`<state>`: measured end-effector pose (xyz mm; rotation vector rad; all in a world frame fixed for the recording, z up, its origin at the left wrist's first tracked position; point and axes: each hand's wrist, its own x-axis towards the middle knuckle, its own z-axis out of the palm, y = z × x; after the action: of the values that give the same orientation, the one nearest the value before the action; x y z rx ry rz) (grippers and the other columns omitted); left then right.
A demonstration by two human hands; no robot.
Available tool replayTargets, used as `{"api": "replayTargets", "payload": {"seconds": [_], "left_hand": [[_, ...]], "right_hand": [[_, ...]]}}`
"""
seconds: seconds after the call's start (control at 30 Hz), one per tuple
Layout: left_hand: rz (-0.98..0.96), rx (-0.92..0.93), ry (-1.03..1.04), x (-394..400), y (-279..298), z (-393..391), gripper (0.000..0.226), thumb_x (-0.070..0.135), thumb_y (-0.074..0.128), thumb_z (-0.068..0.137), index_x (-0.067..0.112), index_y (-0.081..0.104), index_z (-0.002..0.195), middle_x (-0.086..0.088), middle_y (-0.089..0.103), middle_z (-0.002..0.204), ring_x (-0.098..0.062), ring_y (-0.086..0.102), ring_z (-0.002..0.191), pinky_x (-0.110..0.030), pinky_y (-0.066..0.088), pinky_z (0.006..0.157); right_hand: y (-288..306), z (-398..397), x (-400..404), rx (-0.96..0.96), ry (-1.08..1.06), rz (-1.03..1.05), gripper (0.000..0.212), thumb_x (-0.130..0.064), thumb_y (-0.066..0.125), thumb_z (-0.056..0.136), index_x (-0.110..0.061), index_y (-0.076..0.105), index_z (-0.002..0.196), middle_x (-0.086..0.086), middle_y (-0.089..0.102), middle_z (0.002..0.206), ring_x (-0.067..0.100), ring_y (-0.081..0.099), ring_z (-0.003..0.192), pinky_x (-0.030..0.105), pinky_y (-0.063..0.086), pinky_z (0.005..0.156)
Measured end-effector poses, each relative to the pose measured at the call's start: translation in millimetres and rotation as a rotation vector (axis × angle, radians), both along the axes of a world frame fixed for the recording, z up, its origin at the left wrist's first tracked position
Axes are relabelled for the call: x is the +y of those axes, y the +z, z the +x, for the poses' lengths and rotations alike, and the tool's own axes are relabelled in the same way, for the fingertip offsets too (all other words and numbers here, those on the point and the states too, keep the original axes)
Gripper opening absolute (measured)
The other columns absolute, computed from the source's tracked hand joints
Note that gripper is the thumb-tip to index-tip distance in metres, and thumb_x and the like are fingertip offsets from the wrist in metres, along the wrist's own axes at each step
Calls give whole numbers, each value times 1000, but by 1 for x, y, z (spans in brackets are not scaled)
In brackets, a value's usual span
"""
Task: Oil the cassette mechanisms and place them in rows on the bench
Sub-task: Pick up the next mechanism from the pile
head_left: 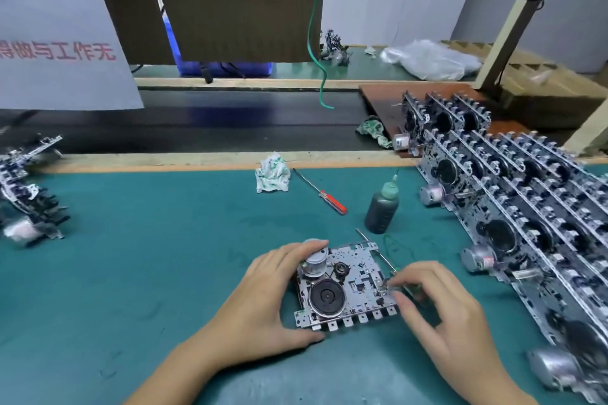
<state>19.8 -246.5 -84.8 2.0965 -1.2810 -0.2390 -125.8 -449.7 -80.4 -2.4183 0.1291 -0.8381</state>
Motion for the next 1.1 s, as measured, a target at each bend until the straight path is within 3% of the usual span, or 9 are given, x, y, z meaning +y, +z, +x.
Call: {"api": "replayTargets", "payload": {"seconds": [0.1,0.27,0.43,0.57,0.67,0.83,0.97,1.1], "left_hand": [[7,64,-9,1,2,0,104,47,79,61,63,8,135,44,17,134,12,21,131,-8,15,107],[-17,149,-1,-1,6,0,98,39,80,64,61,16,134,37,26,135,5,27,133,-22,24,112],[20,171,-1,-1,7,-2,115,53,84,54,63,4,136,39,20,137,7,21,135,-15,20,111],[12,45,107,-12,1,-12,110,61,68,55,65,-8,134,35,24,135,12,22,128,-10,19,107],[24,14,77,-12,0,-9,108,60,68,57,58,-4,137,37,23,134,17,21,125,-4,15,103],[16,71,12,-2,2,0,114,68,80,50,57,8,138,47,15,134,19,18,128,1,14,101],[4,91,-16,-1,2,2,112,67,80,51,60,8,137,45,17,135,13,21,131,-3,17,104],[13,110,-24,0,3,4,116,66,81,49,65,3,135,45,18,135,12,23,131,-2,18,103]], "right_hand": [[1,2,1,-1,-10,44,18,-32,52,86,-19,64,83,-17,54,88,1,52,77,12,39,67],[0,3,2,-3,-23,69,17,-31,51,86,-20,63,81,-17,54,87,3,52,75,14,40,65],[1,2,2,16,-68,98,12,-36,50,85,-29,60,85,-18,53,87,6,52,72,14,40,64],[2,3,2,31,-81,131,11,-37,50,85,-31,59,86,-17,54,87,9,53,70,17,40,64],[2,2,3,53,-93,127,3,-28,57,85,-30,59,86,-17,54,87,10,52,69,18,40,64],[2,1,3,83,-111,131,12,-23,59,82,-34,58,86,-17,54,87,11,53,69,18,40,62],[6,1,4,98,-106,160,4,-37,55,85,-35,57,86,-18,54,89,10,53,72,16,40,64],[13,2,3,134,-39,149,19,-46,55,79,-39,53,97,-25,52,100,-1,51,92,8,37,78]]}}
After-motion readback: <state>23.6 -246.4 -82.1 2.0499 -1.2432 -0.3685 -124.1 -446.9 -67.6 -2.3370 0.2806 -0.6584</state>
